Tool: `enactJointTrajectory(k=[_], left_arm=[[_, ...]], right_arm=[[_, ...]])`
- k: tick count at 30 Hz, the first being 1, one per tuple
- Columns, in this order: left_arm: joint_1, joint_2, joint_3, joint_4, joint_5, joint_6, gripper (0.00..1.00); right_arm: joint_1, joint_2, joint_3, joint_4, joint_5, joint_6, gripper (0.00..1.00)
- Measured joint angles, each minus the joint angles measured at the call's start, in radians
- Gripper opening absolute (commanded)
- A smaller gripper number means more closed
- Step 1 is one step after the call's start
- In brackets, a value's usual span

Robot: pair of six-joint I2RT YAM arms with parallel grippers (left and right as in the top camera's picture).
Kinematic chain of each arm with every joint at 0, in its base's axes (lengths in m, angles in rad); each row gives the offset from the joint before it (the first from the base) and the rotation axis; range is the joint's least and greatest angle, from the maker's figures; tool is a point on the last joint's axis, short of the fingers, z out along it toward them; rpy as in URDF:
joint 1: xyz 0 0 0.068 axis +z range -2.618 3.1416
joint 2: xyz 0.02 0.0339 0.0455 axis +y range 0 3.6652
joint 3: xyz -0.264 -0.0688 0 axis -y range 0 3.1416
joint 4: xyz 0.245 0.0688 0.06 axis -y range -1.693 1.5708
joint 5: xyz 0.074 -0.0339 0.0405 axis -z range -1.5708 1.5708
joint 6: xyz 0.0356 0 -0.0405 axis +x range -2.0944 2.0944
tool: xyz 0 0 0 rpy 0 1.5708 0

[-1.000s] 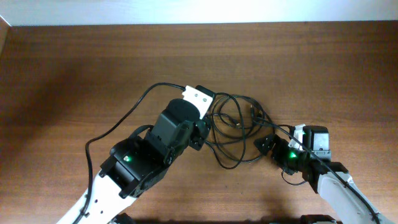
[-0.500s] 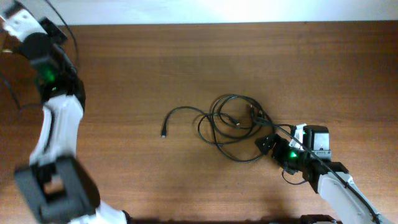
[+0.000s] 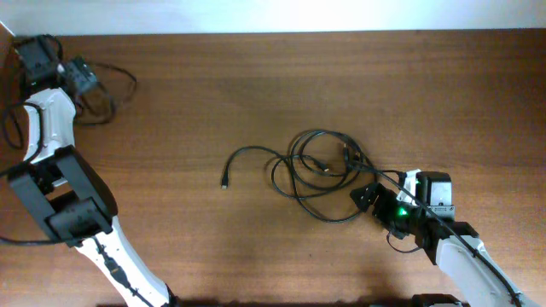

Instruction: Untangle cables

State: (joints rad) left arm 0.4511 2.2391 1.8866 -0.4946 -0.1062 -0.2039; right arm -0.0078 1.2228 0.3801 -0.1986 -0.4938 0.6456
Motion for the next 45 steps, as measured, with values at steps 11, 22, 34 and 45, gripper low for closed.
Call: enactJointTrajectory(k=[11,22,34,45], left_arm=[[-0.162,-0.904,-0.071,-0.505,0.451,-0.007,0.99],[-0.574,-1.481,-1.088,-0.129,0.47,-0.196,0.99],[-1.12,-0.888,-1.088,-0.045,0.23,-0.427,0.99],[-1.12,-0.888,-1.088,0.029,0.309,-0.43,0.99]], right_arm=[[0.0,0.001,0.001,0.0,0.0,0.0,0.99],[0.0,0.0,0.0,0.0,0.004,0.001,0.99],[0.0,0.0,0.0,0.0,0.004,0.0,0.98],[0.0,0.0,0.0,0.0,0.004,0.0,0.99]])
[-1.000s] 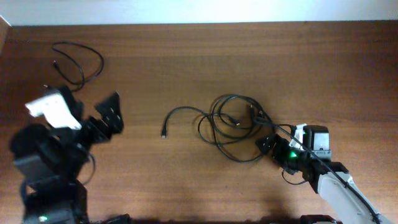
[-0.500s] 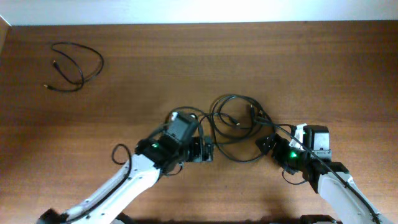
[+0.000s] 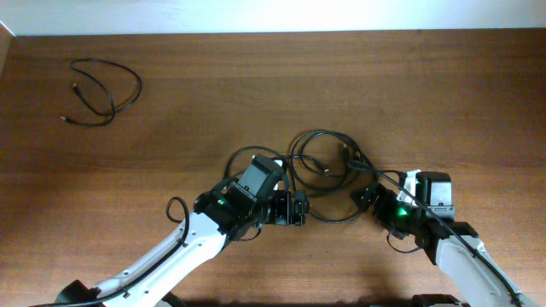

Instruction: Untangle cables

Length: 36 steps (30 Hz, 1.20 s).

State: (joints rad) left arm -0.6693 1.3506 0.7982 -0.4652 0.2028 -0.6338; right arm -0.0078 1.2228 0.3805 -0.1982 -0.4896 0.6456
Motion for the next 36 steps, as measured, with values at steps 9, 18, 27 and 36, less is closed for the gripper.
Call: enactJointTrajectory(k=[9,18,27,36], left_arm=[[0.0,0.0,0.0,0.052,-0.009,0.0,0.99],[0.0,0.0,0.0,0.056,-0.009,0.0,1.0],[-0.002,0.231,0.002,0.266,-0.14,0.13,0.84],[-0.005,0.361,0.004,0.432,-0.053,-0.064,0.59]], right_arm=[[0.0,0.0,0.0,0.0,0.0,0.0,0.99],[0.0,0.0,0.0,0.0,0.0,0.0,0.98],[0.0,0.0,0.0,0.0,0.0,0.0,0.98],[0.0,0.0,0.0,0.0,0.0,0.0,0.99]])
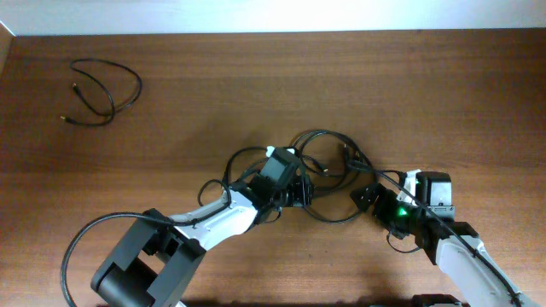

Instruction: Untangle cables

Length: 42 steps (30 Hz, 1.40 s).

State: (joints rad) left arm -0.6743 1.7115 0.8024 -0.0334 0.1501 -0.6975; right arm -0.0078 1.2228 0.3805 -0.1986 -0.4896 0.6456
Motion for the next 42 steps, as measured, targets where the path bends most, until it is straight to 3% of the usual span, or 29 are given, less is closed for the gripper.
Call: enactJointTrajectory(k=[3,4,5,10,15,19,23,26,31,35,40,42], left_arm=[[-0.052,0.047,0.006,0.056,-0.017,-0.011,0.5],[-0.071,0.061,0.015,0.059,-0.027,-0.022,0.28],[-0.076,0.08,0.03,0.069,-0.029,-0.061,0.0],[-0.067,0.095,0.034,0.051,-0.029,-0.114,0.0],[-0.04,-0.299,0.009,-0.216,-0.045,0.026,0.0],[-0.04,-0.338,0.007,-0.38,-0.055,0.055,0.0],[-0.04,-0.407,0.007,-0.426,-0.035,0.223,0.0],[-0.04,-0.539,0.007,-0.427,-0.027,0.254,0.0],[-0.04,-0.626,0.007,-0.474,-0.027,0.256,0.0],[-0.04,-0.661,0.007,-0.61,-0.093,0.14,0.0],[-0.04,-0.663,0.007,-0.659,-0.106,0.113,0.0],[-0.04,-0.663,0.007,-0.659,-0.106,0.113,0.0]], right_arm=[[0.0,0.0,0.0,0.0,0.0,0.0,0.99],[0.0,0.0,0.0,0.0,0.0,0.0,0.99],[0.0,0.0,0.0,0.0,0.0,0.0,0.98],[0.0,0.0,0.0,0.0,0.0,0.0,0.98],[0.0,0.0,0.001,0.0,0.0,0.001,0.99],[0.0,0.0,0.001,0.0,0.0,0.0,0.99],[0.0,0.0,0.001,0.0,0.0,0.0,0.98],[0.0,0.0,0.001,0.0,0.0,0.0,0.98],[0.0,0.0,0.001,0.0,0.0,0.001,0.98],[0.0,0.0,0.001,0.0,0.0,0.001,0.98],[0.0,0.002,-0.001,0.016,-0.013,0.042,0.99],[0.0,0.013,-0.01,0.012,-0.194,0.13,0.98]])
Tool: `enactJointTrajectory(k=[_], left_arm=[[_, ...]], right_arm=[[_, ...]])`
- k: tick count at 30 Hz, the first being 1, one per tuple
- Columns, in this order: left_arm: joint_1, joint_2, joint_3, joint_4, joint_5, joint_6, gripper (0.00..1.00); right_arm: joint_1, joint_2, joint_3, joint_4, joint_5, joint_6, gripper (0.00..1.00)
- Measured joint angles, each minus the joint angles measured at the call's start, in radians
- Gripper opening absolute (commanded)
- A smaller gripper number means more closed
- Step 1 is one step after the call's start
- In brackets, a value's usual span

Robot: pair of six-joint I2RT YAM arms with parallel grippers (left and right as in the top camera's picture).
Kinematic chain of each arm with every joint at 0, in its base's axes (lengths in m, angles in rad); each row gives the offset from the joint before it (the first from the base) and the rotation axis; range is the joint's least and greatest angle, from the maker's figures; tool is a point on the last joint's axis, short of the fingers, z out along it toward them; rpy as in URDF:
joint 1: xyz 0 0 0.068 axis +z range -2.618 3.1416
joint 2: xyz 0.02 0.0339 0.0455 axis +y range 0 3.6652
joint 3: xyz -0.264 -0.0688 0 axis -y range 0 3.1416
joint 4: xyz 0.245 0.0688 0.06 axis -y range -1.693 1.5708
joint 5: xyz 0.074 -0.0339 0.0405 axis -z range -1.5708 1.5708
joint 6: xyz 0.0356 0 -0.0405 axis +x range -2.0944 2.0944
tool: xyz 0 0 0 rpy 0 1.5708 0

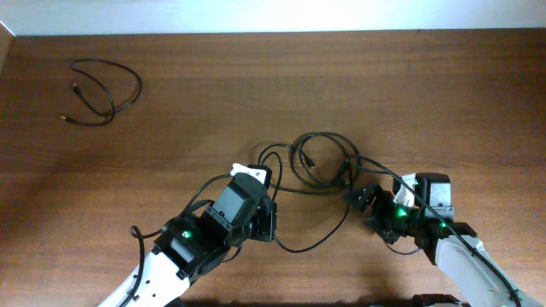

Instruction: Untangle cables

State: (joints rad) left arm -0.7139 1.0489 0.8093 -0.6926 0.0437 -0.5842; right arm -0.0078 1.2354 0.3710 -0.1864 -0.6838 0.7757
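Observation:
A black cable tangle (324, 160) lies right of the table's middle, with loops around a small plug. One strand runs taut from it to my left gripper (271, 220), which sits down-left of the tangle and looks shut on the cable. A slack loop (299, 249) hangs below, between the two grippers. My right gripper (364, 200) is at the tangle's lower right edge, shut on a strand there. Both sets of fingers are partly hidden by the wrist bodies.
A second black cable (104, 89) lies coiled loosely on its own at the far left back of the brown table (444, 94). The white wall edge runs along the back. Both arms enter from the front edge.
My left gripper was in the tangle's left loops and is now further down-left, with cable drawn out after it. The left loops are gone and a long slack loop lies in front. The right gripper shifted slightly.
First my left arm was at the far left back corner over the separate cable, while the right gripper held the tangle's right side. Then the left gripper was at the tangle's lower left, then inside its left loops. Now it has drawn a strand out.

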Motion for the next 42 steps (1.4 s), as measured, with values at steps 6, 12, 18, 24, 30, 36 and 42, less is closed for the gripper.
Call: enactJointTrajectory(k=[6,12,18,24,30,36,42], left_arm=[[0.0,0.0,0.0,0.0,0.0,0.0,0.0],[0.0,0.0,-0.001,0.038,-0.082,0.016,0.0],[0.0,-0.113,-0.011,0.294,0.135,0.156,0.0],[0.0,-0.3,-0.012,0.372,0.351,0.141,0.0],[-0.001,-0.311,-0.012,0.289,0.145,0.127,0.0],[-0.001,-0.311,-0.007,0.008,-0.249,0.062,0.01],[-0.001,-0.158,-0.013,-0.005,-0.184,-0.045,0.14]], right_arm=[[0.0,-0.002,-0.004,0.002,-0.208,-0.165,0.99],[0.0,-0.128,-0.011,-0.232,-0.322,-0.434,0.89],[0.0,-0.129,-0.011,-0.222,-0.246,-0.166,0.75],[0.066,-0.129,-0.012,-0.173,-0.203,-0.012,0.09],[0.273,-0.129,-0.012,-0.139,-0.239,-0.198,0.04],[0.277,-0.13,-0.019,0.204,-0.537,-0.323,0.04],[0.277,-0.131,-0.021,0.44,-0.618,-0.281,0.04]])
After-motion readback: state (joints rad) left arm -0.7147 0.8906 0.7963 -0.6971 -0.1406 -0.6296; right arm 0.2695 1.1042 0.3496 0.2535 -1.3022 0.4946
